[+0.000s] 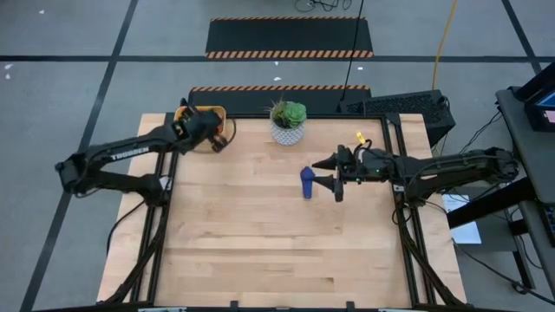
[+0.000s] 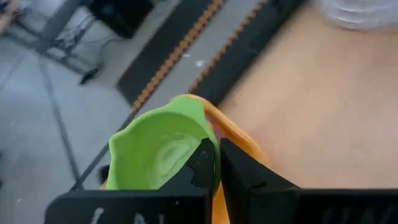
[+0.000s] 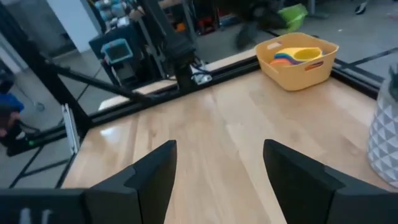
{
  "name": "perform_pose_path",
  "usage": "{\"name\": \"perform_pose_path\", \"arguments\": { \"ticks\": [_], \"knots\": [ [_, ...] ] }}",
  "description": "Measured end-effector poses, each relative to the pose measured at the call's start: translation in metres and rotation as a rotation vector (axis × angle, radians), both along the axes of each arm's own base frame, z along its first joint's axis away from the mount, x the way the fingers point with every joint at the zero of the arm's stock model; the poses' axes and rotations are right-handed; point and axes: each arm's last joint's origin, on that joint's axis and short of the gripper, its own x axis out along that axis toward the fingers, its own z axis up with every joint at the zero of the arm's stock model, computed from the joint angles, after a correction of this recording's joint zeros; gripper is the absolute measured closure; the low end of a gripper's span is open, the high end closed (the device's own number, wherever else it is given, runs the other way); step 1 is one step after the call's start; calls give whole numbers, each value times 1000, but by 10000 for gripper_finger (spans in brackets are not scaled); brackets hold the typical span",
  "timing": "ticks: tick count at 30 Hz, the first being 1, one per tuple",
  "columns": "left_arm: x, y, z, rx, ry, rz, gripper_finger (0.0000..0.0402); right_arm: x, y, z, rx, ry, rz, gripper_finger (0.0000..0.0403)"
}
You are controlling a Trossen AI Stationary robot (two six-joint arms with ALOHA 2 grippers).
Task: Nest measuring cups in basket
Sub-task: Stack the green measuring cup on top of the yellow measuring cup in the yellow bin
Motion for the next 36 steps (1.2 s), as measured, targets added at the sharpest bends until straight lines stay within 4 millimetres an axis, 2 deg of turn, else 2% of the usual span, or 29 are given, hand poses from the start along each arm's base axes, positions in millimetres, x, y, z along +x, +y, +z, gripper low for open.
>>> {"name": "perform_pose_path", "arguments": {
  "ticks": [9,14,19,25,36],
  "knots": [
    [-16,57,-21,-90,-102,73,388,0,-2,0,-73,9,-16,172],
    [-17,77,-46,-180,-31,32,387,0,-2,0,-76,10,-13,172],
    [-14,86,-66,-226,30,15,387,0,-2,0,-76,11,-13,172],
    [-10,91,-70,-204,29,0,379,0,-2,0,-81,10,-12,172],
    [-6,86,-66,-212,-41,40,276,0,-2,-1,-83,12,-11,172]
  ]
}}
